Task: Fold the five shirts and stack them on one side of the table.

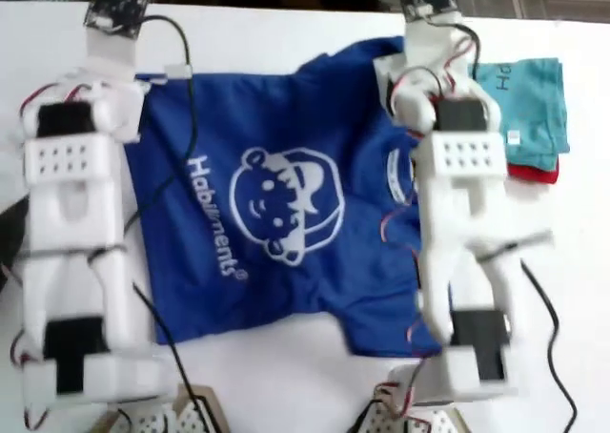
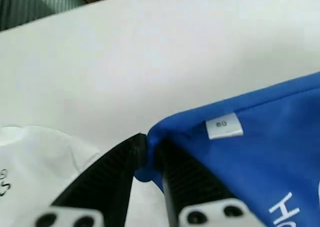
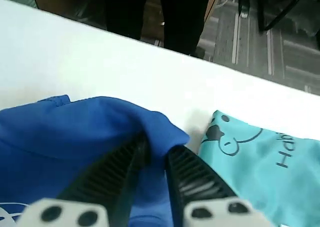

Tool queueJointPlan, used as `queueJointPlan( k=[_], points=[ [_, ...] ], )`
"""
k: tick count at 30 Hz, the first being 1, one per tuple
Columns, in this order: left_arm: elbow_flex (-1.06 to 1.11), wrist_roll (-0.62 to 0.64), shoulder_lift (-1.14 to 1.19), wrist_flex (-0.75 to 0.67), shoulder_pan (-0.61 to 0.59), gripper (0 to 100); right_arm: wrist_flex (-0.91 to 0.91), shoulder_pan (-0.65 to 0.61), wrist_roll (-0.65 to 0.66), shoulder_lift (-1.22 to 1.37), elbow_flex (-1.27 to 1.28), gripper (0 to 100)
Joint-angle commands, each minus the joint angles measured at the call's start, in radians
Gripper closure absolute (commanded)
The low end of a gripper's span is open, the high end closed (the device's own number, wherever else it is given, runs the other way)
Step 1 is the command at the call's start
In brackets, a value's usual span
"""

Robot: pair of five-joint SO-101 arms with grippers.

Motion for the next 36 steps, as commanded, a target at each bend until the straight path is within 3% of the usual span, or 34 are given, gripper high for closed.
queueJointPlan(
  k=[1,19,29,36],
  points=[
    [-0.102,0.008,0.115,-0.006,0.005,98,-0.018,-0.008,0.003,0.137,-0.137,98.0],
    [-0.303,0.012,0.601,-0.006,0.005,98,-0.016,-0.022,0.003,0.613,-0.319,98.0],
    [-0.303,0.008,0.617,0.048,0.005,98,-0.016,-0.036,0.002,0.621,-0.324,98.0],
    [-0.367,0.006,0.531,0.252,0.017,97,0.127,-0.024,0.002,0.503,-0.331,98.0]
  ],
)
